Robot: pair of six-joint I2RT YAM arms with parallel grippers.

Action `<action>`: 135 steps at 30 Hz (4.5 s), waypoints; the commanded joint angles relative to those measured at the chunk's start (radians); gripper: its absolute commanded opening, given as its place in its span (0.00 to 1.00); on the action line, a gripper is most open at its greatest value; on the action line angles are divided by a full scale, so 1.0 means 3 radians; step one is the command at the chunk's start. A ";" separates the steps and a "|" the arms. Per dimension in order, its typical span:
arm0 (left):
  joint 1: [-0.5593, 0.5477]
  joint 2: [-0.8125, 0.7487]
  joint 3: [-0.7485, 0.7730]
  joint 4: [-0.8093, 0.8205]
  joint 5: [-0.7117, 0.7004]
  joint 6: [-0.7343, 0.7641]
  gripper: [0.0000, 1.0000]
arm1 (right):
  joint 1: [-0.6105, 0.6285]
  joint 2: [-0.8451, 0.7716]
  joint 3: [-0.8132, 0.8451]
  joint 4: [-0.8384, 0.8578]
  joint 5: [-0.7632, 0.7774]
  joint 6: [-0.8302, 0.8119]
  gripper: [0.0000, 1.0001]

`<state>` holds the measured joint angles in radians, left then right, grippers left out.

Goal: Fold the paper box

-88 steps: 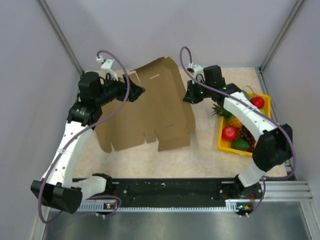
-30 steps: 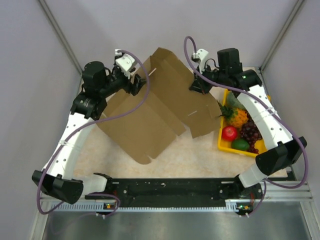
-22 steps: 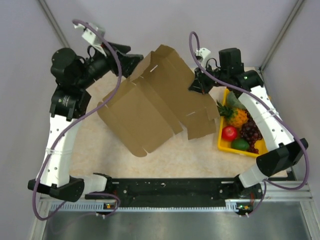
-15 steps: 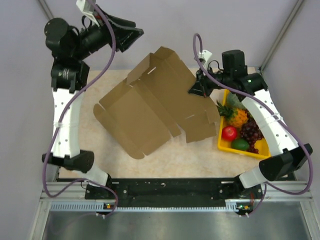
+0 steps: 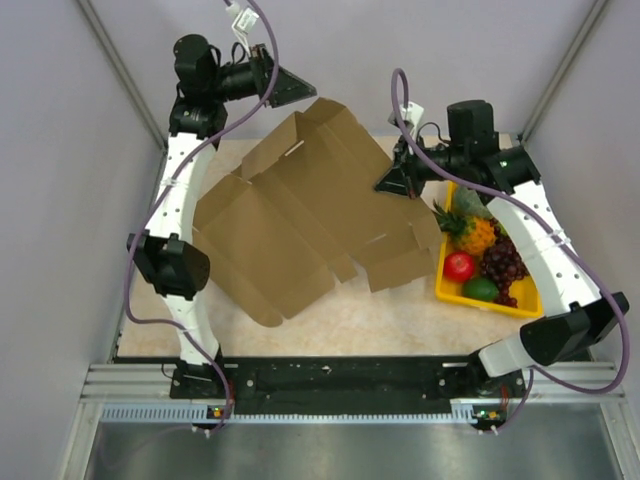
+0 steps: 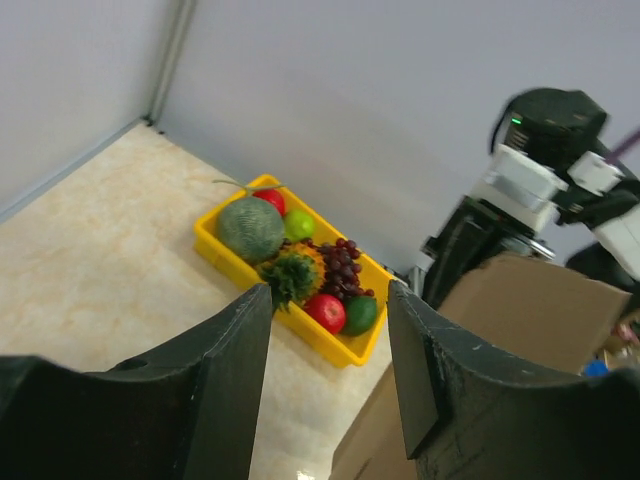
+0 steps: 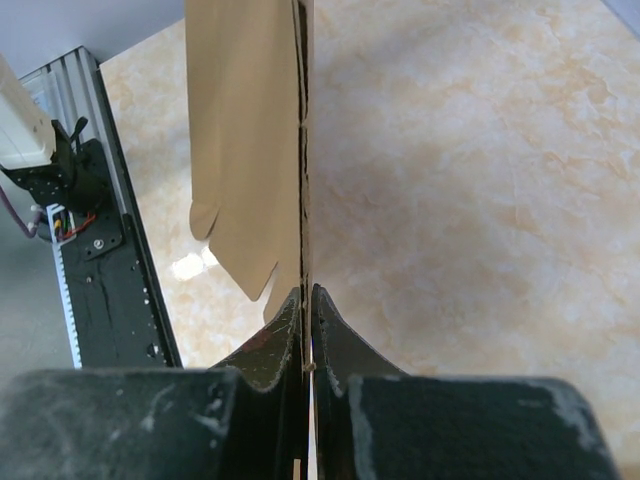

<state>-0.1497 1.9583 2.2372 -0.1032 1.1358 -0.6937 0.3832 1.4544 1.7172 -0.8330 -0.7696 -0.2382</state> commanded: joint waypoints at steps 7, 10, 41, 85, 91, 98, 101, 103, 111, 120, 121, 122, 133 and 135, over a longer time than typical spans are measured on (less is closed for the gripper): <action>-0.0232 -0.0254 -0.0227 0.1193 0.0698 -0.0500 0.52 | -0.0030 0.0066 0.0197 0.0031 -0.0099 -0.0080 0.00; -0.0288 -0.0310 -0.0339 0.1269 0.0826 -0.0505 0.51 | -0.0025 0.0066 0.0207 0.0026 -0.0094 -0.0080 0.00; -0.0769 -0.0351 -0.0079 -0.1011 0.0437 0.1877 0.32 | -0.0025 0.0056 0.0299 -0.0092 -0.0656 -0.0264 0.00; 0.0791 -0.1583 -0.2482 -0.0336 -0.0043 0.1540 0.52 | -0.0633 0.0097 0.0192 -0.0087 -0.1346 -0.0050 0.00; 0.0780 -0.1777 -0.3039 0.0313 0.0217 0.1264 0.61 | -0.0679 0.0229 0.0304 -0.0092 -0.1423 0.0007 0.00; 0.0739 -0.1905 -0.3192 0.0318 0.0105 0.1463 0.53 | -0.0694 0.0276 0.0310 -0.0092 -0.1418 0.0027 0.00; 0.0729 -0.1951 -0.3249 0.0426 0.0014 0.1484 0.50 | -0.0689 0.0260 0.0299 -0.0087 -0.1418 0.0017 0.00; 0.0714 -0.1911 -0.3137 0.0085 -0.0175 0.1687 0.49 | -0.0694 0.0255 0.0304 -0.0087 -0.1464 0.0027 0.00; 0.0514 -0.1911 -0.3080 -0.0111 0.0021 0.2123 0.57 | -0.0689 0.0199 0.0310 -0.0082 -0.1556 0.0027 0.00; 0.0509 -0.1783 -0.2958 -0.0541 0.0018 0.2456 0.52 | -0.0689 0.0173 0.0315 -0.0072 -0.1658 0.0027 0.00; 0.0509 -0.1747 -0.2922 -0.0546 0.0023 0.2456 0.50 | -0.0694 0.0163 0.0300 -0.0072 -0.1663 0.0027 0.00; 0.0509 -0.1721 -0.2901 -0.0551 0.0018 0.2456 0.47 | -0.0694 0.0153 0.0294 -0.0067 -0.1663 0.0027 0.00; 0.0509 -0.1389 -0.2626 -0.0535 0.0258 0.2476 0.54 | -0.0694 0.0122 0.0269 -0.0051 -0.1730 0.0012 0.00; 0.0514 -0.1272 -0.2498 -0.0627 0.0371 0.2547 0.49 | -0.0689 0.0127 0.0274 -0.0046 -0.1735 0.0012 0.00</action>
<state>0.0074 1.5318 1.4067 -0.2687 1.1660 0.0265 0.1844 1.5406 1.7565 -0.9051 -1.2091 -0.2237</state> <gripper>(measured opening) 0.528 0.008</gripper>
